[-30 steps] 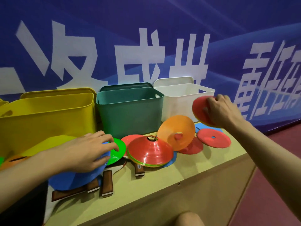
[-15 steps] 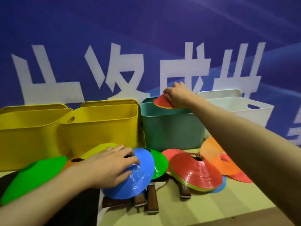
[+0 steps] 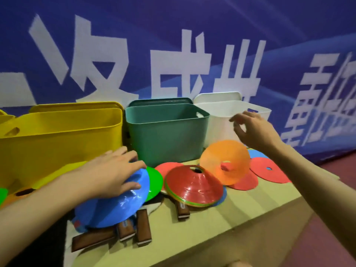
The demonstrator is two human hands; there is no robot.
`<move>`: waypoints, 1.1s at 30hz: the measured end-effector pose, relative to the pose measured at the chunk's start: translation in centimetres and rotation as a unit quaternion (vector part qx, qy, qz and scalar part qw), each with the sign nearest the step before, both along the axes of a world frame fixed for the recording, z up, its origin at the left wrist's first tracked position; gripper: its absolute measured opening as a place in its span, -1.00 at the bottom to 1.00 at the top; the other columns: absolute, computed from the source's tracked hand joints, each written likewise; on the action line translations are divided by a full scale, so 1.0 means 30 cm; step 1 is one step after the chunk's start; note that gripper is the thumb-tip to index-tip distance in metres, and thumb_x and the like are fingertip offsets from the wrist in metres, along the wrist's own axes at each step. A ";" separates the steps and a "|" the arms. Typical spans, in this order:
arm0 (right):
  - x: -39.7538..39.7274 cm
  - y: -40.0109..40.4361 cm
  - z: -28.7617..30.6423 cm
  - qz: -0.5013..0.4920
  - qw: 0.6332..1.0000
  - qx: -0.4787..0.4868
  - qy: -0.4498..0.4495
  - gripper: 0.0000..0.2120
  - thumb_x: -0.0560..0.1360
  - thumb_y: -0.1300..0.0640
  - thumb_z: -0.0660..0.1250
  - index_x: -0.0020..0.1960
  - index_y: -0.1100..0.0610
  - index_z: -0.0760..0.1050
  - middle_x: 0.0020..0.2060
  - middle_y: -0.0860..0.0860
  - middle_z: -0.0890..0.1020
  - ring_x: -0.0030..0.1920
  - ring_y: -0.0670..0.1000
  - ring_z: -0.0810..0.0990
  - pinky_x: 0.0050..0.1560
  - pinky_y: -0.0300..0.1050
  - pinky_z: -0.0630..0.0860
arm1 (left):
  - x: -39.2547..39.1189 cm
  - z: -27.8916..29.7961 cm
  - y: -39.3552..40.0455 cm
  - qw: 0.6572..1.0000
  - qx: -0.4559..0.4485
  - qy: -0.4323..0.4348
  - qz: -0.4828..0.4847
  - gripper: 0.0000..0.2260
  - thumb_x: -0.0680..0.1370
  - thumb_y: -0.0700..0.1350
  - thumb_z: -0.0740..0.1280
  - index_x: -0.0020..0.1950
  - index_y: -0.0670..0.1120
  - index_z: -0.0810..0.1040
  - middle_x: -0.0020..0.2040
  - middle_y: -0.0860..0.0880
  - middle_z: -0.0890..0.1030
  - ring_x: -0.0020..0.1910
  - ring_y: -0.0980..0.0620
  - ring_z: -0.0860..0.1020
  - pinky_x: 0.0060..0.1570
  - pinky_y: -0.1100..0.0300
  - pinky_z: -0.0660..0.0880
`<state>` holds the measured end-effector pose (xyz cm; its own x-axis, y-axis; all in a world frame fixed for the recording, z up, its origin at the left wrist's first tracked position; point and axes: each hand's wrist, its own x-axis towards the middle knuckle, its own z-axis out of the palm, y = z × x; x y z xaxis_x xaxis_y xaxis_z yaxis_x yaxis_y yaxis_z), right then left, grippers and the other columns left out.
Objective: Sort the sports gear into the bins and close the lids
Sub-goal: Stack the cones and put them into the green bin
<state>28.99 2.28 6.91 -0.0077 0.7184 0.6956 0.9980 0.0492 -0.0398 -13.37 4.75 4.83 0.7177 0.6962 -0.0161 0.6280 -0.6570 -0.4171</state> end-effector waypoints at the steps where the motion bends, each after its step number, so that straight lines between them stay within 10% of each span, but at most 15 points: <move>1: 0.084 -0.030 -0.034 -0.046 0.999 -0.020 0.022 -0.78 0.56 0.06 0.29 0.18 0.01 0.59 0.06 0.04 0.63 0.08 0.15 0.60 -0.04 0.08 0.60 | 0.023 0.005 0.007 1.000 -0.006 0.002 -0.003 -0.46 0.60 0.41 0.09 0.53 0.26 0.16 0.40 0.10 0.31 0.34 0.03 0.32 0.26 0.07 0.40; 7: 0.411 -0.125 -0.243 -0.228 0.916 -0.320 0.084 -0.33 0.49 -0.21 0.42 0.48 0.09 0.38 0.32 0.22 0.45 0.30 0.29 0.47 0.32 0.14 0.43 | 0.232 -0.012 0.052 0.997 -0.058 -0.004 -0.044 -0.45 0.58 0.41 0.14 0.53 0.30 0.14 0.45 0.09 0.29 0.39 0.04 0.34 0.33 0.02 0.43; 11: 0.422 -0.133 -0.354 -0.219 0.876 -0.419 0.091 0.00 0.25 -0.67 0.16 0.49 -0.06 0.35 0.39 0.10 0.42 0.32 0.20 0.45 0.30 0.14 0.44 | 0.352 -0.022 0.057 0.995 -0.081 -0.004 -0.065 -0.46 0.59 0.39 0.12 0.54 0.29 0.16 0.45 0.11 0.30 0.36 0.05 0.36 0.32 0.03 0.44; 25: 0.418 -0.117 -0.461 -0.206 0.899 -0.387 0.002 -0.34 0.54 -0.45 0.03 0.42 -0.03 0.37 0.42 0.10 0.41 0.38 0.25 0.40 0.28 0.27 0.42 | 0.965 -0.089 0.024 0.990 -0.063 -0.063 -0.105 -0.33 0.51 0.52 0.04 0.10 -0.01 0.60 0.00 0.00 0.63 0.09 -0.07 0.58 -0.02 0.04 0.50; 33: 0.352 -0.141 -0.466 -0.192 0.920 -0.343 -0.001 -0.52 0.64 -0.27 0.00 0.43 -0.07 0.35 0.45 0.04 0.38 0.41 0.21 0.36 0.33 0.35 0.33 | 1.058 -0.054 0.072 0.975 -0.075 -0.198 -0.061 -0.82 0.60 -0.03 0.24 -0.08 -0.09 0.57 -0.10 -0.09 0.63 -0.05 -0.17 0.62 -0.21 0.10 0.43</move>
